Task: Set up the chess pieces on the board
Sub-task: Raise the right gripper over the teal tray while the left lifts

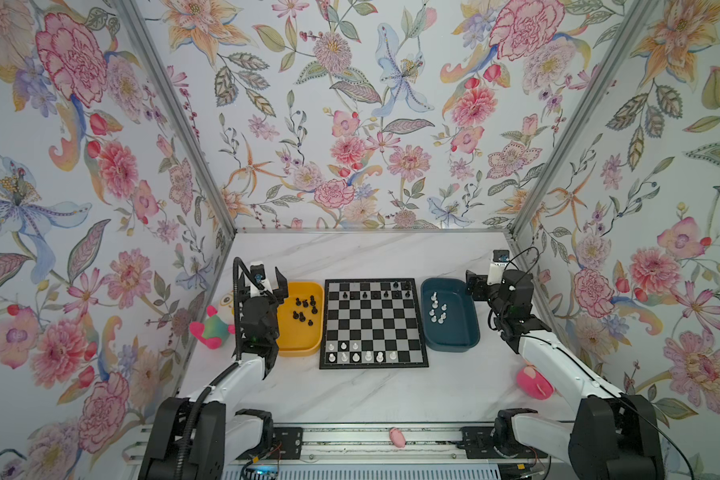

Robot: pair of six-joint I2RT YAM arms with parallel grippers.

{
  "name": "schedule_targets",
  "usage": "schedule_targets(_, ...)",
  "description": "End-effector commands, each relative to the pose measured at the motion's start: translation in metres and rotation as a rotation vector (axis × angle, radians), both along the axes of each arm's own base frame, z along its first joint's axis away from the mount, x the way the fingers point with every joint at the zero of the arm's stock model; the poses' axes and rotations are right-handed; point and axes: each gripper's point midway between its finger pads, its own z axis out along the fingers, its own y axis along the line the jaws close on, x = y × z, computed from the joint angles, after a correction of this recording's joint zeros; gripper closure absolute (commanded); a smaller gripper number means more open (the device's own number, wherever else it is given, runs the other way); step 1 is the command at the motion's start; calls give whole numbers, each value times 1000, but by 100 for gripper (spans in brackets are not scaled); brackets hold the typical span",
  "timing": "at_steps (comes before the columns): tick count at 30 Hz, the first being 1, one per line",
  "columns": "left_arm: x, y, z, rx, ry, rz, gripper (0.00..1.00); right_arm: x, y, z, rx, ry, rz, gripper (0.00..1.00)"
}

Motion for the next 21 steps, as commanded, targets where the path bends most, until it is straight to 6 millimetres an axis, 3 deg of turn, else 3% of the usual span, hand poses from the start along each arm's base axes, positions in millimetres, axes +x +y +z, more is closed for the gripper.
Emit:
schedule_targets(1, 7, -23, -8, -85, 115, -131, 11, -17, 13, -27, -11, 226, 22, 15)
schedule_targets(5, 15, -40, 0, -126, 161, -218, 14, -15, 31, -28, 19, 314, 56, 18)
schedule_targets(8, 21, -49, 5, -156, 184, -259, 16, -14, 44, -31, 45, 391, 84, 26)
schedule_targets(16, 23, -63, 20, -205, 148, -315, 17, -8, 67, -46, 80, 540, 132, 43)
schedule_targets(21, 21, -68, 23, -213, 129, -340, 17, -3, 82, -61, 118, 594, 152, 48)
